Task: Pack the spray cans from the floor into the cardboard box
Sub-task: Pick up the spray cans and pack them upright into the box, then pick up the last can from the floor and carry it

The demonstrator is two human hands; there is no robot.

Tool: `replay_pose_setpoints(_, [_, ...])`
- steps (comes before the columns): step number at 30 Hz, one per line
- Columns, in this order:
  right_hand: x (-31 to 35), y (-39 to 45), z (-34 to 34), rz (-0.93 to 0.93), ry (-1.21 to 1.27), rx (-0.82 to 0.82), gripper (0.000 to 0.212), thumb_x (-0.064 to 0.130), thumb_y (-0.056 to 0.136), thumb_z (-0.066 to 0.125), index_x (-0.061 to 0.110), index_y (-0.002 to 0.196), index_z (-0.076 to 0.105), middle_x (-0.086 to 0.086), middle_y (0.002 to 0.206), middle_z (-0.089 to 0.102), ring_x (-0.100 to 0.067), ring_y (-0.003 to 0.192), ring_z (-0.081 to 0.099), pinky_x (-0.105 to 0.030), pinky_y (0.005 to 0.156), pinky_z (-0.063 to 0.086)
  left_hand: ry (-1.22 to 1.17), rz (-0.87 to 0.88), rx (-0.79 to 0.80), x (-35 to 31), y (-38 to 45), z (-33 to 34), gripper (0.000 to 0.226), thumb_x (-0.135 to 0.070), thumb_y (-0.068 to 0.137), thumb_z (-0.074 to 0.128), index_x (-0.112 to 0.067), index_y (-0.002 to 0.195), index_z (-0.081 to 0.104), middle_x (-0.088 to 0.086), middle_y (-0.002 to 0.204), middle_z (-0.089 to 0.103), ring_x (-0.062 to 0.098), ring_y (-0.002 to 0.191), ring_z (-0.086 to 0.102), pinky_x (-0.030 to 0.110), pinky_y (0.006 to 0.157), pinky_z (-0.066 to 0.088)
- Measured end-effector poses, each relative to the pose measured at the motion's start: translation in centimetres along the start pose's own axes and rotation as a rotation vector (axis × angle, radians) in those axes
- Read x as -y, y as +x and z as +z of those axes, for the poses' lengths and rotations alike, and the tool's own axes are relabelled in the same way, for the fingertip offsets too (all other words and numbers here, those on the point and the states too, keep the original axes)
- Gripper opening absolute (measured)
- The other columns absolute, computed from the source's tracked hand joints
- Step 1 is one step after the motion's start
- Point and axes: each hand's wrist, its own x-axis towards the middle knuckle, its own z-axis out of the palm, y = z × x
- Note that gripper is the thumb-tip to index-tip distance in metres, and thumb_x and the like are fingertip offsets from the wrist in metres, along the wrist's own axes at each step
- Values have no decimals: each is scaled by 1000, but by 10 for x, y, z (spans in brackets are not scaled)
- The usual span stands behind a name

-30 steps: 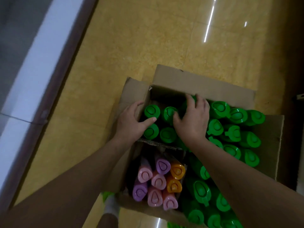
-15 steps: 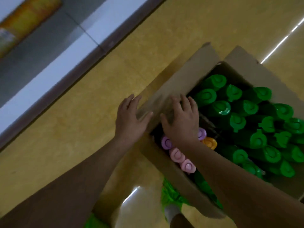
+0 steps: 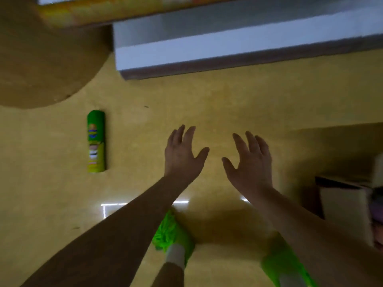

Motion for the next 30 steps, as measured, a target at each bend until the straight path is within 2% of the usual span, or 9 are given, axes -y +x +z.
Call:
replay_pose_setpoints(7, [181,13,87,-240,-110,135,71,44,84,66,21,148,41,-15,154,36,-39,141,29,-53,112,31,-81,-272,-151,183,-26,-100,74,-52,81,60,-17,145,46,17,152,40,38,141,33,50,112,33])
replay_pose_setpoints(14, [309,15,161,-448,-287,273,73,39,80,71,20,146,44,-16,151,40,-39,136,35,-50,109,35,-199,-527,-235,315,-62,-143,77,-50,78,63,-12,144,48,20,150,43,41,139,35,51,113,33])
replay_pose_setpoints(18, [351,22,191,-560,-398,311,74,35,78,72,19,145,44,-16,150,41,-38,135,36,-48,109,34,-252,-651,-295,363,-83,-150,75,-46,84,68,-15,148,43,17,154,38,38,143,30,47,116,29])
replay_pose_setpoints(23, [390,41,227,-696,-570,414,78,34,82,68,22,150,33,-10,156,30,-31,141,25,-42,111,27,-304,-788,-350,394,-99,-140,74,-43,85,71,-16,148,42,18,155,35,37,144,28,46,118,26])
replay_pose_setpoints(30, [428,99,291,-894,-796,546,85,32,83,69,24,154,24,-10,154,31,-30,141,24,-42,112,26,-467,-1001,-465,415,-66,-107,74,-43,87,68,-19,151,38,14,158,31,33,146,25,44,118,24])
